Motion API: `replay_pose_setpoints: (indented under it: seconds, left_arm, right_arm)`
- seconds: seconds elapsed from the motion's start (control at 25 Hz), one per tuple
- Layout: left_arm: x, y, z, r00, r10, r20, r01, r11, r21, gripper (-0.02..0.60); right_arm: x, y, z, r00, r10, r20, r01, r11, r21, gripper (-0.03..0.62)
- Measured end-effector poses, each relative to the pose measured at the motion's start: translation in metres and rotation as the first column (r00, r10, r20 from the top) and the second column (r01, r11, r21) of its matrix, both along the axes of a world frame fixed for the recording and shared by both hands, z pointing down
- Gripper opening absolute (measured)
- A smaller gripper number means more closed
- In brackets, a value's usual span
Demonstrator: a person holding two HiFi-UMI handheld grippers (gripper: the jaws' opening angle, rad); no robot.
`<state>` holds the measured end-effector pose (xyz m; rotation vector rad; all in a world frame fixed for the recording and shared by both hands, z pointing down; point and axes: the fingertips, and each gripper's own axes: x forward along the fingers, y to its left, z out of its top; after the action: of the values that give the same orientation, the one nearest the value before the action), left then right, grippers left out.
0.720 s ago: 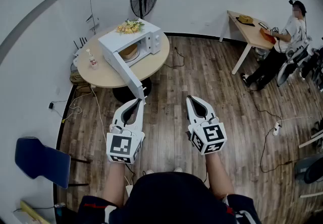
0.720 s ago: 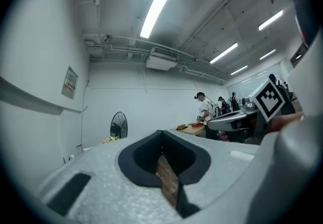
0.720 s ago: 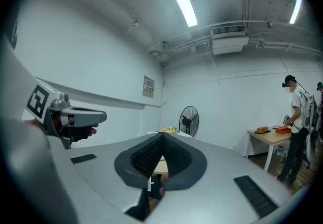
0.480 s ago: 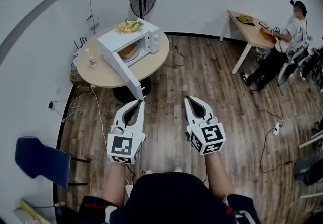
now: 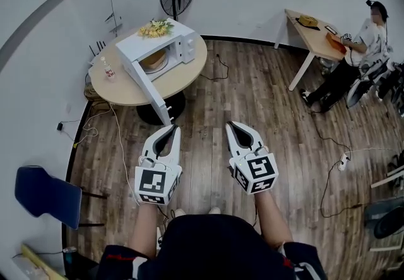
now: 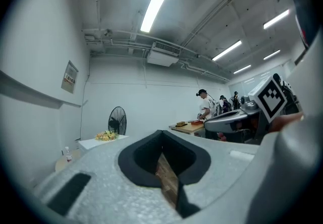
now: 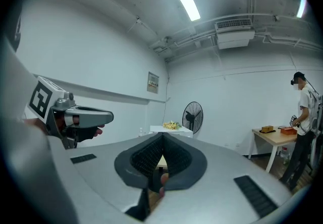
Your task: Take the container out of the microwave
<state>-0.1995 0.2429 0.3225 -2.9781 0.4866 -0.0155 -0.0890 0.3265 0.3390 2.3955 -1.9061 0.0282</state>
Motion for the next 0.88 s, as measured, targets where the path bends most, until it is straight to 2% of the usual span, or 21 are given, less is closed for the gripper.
replay_pose_setpoints:
  seconds: [0.24, 0.44, 0.52, 0.88]
  left_arm:
    - [0.030, 0.014, 0.016, 1.000, -0.014, 0.009, 0.014, 1.000, -0.023, 0.012]
    - [0.046, 0.031, 0.025, 0.999, -0.029, 0.029, 0.029, 0.999, 0.023, 0.012]
    - [0.052, 0.032, 0.026, 0.999, -0.026, 0.030, 0.025, 0.999, 0.019, 0.012]
    - [0.085, -0.007, 0.035, 0.998, -0.026, 0.049, 0.025, 1.000, 0.009, 0.012]
  right_arm:
    - [0.029, 0.012, 0.011, 1.000, -0.019, 0.004, 0.019, 1.000, -0.011, 0.008]
    - [0.045, 0.018, 0.020, 0.998, -0.050, 0.031, 0.050, 0.999, 0.001, 0.008]
    - [0.047, 0.016, 0.021, 0.997, -0.069, 0.032, 0.069, 0.998, 0.004, 0.007]
    - [0.070, -0.030, 0.031, 0.995, -0.096, 0.025, 0.096, 0.995, -0.007, 0.008]
